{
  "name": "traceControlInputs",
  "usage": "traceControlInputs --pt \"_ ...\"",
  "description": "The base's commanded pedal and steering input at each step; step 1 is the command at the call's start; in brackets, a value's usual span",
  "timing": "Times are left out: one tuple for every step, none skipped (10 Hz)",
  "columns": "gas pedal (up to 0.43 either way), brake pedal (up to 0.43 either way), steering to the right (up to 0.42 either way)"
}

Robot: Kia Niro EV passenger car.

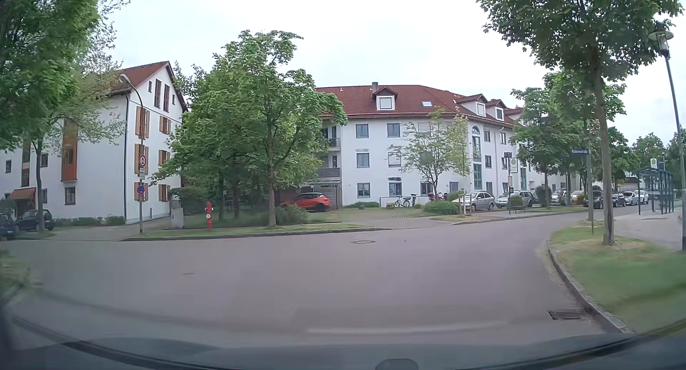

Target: Follow the waypoints while adhering to traffic rules and regulations

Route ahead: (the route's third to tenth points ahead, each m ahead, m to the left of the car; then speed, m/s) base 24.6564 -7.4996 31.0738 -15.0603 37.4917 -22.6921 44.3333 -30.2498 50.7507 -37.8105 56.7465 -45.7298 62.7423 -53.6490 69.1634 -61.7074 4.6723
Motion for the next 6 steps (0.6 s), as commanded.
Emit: traceControlInputs --pt "0.000 0.006 0.079" --pt "0.000 0.055 0.081" --pt "0.000 0.104 0.080" --pt "0.000 0.159 0.080" --pt "0.008 0.189 0.080" --pt "0.008 0.201 0.080"
